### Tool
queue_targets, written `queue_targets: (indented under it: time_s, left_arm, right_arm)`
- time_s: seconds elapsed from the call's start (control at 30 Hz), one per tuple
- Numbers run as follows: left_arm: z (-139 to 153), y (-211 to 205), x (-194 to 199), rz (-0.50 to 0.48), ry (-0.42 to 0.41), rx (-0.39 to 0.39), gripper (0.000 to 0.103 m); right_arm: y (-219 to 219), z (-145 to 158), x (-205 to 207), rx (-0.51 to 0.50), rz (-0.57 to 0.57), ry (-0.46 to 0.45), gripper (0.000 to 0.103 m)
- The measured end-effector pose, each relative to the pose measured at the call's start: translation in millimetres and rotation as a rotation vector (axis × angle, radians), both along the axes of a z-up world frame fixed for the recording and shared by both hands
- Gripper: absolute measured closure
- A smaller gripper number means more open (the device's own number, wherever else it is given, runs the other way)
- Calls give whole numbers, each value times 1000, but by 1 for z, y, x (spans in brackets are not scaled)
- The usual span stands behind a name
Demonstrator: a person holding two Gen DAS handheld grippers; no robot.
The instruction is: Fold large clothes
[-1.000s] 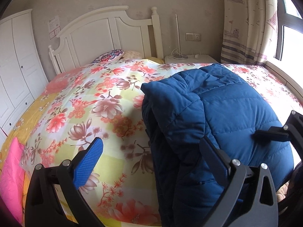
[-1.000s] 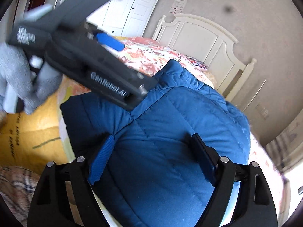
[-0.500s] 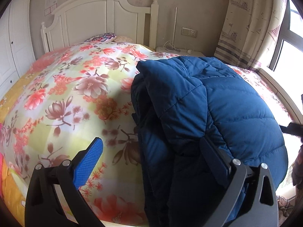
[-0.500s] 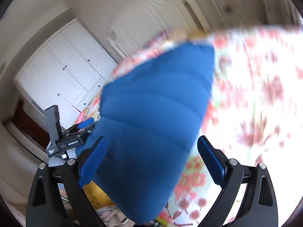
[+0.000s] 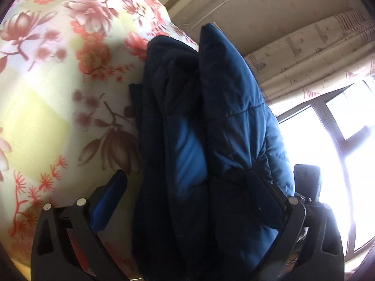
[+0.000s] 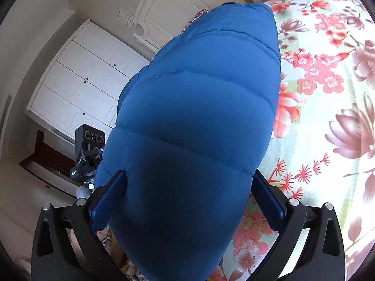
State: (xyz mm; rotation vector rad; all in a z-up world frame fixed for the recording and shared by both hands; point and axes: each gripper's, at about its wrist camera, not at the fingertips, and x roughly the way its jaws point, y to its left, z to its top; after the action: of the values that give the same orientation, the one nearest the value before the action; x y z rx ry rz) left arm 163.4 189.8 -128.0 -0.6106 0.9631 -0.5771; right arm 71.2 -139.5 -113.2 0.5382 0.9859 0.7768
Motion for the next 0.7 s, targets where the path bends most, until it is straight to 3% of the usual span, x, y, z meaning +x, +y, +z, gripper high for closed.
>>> queue_targets:
  time_s: [0.07, 0.17, 0.23, 0.3, 0.5, 0.7]
  left_arm:
    - [-1, -8, -1, -39, -13, -27, 2]
    - [-1, -16, -6, -68, -41, -104, 22]
    - [5, -19, -14, -55, -89, -93, 39]
    - [14, -24, -20, -34, -129, -87, 47]
    - [48, -74, 9, -28, -241, -109, 50]
    - [59, -158, 92, -86, -257, -127, 50]
  right_arm:
    - [0, 0, -1, 11, 2, -22, 5]
    - [0, 6, -9, -15, -7, -104, 20]
    - [0, 12, -16, -37, -22, -175, 25]
    - [-1, 21, -18, -60, -43, -235, 30]
    - [-40, 57, -3, -120, -157, -392, 36]
    - [-115, 68, 47, -182, -289, -407, 36]
